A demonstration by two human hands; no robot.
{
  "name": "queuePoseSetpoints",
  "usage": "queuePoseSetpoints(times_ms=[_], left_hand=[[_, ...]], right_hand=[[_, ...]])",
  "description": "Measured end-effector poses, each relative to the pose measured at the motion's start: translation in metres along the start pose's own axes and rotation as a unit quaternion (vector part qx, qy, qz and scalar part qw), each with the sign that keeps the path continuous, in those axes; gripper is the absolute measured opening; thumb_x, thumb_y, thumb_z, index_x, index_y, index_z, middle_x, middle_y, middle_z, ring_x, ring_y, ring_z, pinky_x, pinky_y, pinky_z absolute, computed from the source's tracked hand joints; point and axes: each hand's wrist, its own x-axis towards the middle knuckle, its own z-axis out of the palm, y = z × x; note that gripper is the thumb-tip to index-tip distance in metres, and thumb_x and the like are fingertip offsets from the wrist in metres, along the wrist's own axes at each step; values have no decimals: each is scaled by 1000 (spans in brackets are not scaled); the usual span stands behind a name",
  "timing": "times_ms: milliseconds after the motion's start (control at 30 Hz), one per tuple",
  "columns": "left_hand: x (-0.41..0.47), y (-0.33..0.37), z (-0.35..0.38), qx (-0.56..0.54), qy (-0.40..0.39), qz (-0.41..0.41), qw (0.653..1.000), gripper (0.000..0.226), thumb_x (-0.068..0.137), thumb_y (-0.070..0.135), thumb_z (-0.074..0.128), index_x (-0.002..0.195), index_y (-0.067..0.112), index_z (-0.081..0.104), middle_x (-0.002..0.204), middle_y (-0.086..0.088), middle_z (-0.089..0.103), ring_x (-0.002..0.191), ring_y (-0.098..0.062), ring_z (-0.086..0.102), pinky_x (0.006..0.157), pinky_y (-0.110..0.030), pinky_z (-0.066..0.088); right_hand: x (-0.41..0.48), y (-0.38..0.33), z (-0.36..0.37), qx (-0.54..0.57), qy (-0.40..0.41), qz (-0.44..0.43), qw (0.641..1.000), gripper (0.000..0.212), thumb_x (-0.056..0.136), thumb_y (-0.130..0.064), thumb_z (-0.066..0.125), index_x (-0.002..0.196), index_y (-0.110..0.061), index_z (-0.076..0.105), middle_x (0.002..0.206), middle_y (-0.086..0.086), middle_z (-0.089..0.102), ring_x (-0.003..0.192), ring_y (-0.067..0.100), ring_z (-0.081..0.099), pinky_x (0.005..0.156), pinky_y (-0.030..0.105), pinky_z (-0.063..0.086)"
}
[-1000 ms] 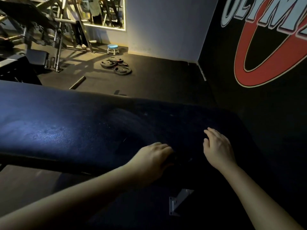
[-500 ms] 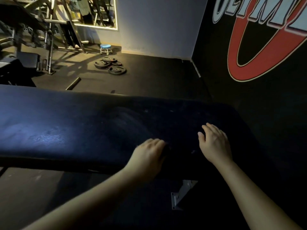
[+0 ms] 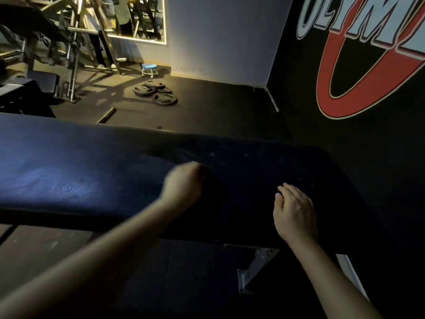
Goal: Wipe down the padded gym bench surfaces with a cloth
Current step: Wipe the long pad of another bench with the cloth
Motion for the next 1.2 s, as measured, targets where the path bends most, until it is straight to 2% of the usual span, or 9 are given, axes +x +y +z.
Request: queuePoseSetpoints(times_ms=[67,200,367,467,633,767,967,1100,1200], left_hand=[[-34,78,-11,-30,-77,119,989,21,101,36,57,112,21,68,108,-1,70,98,-23,65,82,-37,51],[-58,42,-26,-31,-90,185,978,34,100,43,49,117,18,66,111,0,69,99,-21,65,86,-40,54],[-10,-75,-67,56,-34,-3,998,25,99,39,60,115,23,71,115,-6,72,101,-33,68,80,-42,53],[20,-65,-51,68,16,-67,995,24,98,33,62,112,16,69,112,-14,72,98,-39,67,77,-43,53],[-24,80,18,-57,-59,123,989,20,99,28,61,113,16,68,107,-5,69,97,-28,65,80,-38,52],[-74,75,1,-62,-72,258,961,34,95,41,51,111,16,65,101,0,68,88,-21,66,71,-37,56],[-33,-17,-48,42,-33,86,995,27,99,38,60,118,22,68,114,0,71,96,-24,68,74,-38,53],[4,37,-7,-21,-21,75,997,23,99,37,60,120,27,66,117,2,69,101,-16,65,83,-36,54],[-14,123,30,-75,-73,152,983,22,100,33,59,113,17,66,109,-3,69,99,-25,65,82,-40,54]], right_hand=[[0,-1,-2,6,-3,1,1000,37,105,-21,46,135,-8,63,145,7,58,139,22,49,118,42,33],[-3,7,-4,18,4,-13,1000,36,104,-15,45,133,-7,64,143,7,59,137,21,50,117,42,36],[-3,3,-1,9,16,-9,1000,35,104,-16,46,132,-7,65,142,8,61,136,21,52,117,41,37],[-2,1,-2,8,12,-7,1000,36,104,-17,46,134,-8,64,143,6,59,137,20,50,118,38,35],[2,7,-23,145,36,57,987,35,104,-6,43,132,-6,64,134,11,64,125,26,59,99,24,41],[-4,47,-34,72,94,68,991,33,100,-4,48,128,-3,65,131,14,65,122,33,60,105,42,47],[-21,63,-15,6,95,63,993,34,103,-16,47,129,-4,66,139,10,62,133,28,53,114,47,40],[-18,60,-13,-2,101,67,993,35,103,-17,47,130,-6,66,138,10,62,132,28,54,113,46,40],[-19,62,-13,-4,95,58,994,35,103,-13,46,131,-5,65,139,10,62,132,28,54,113,45,40]])
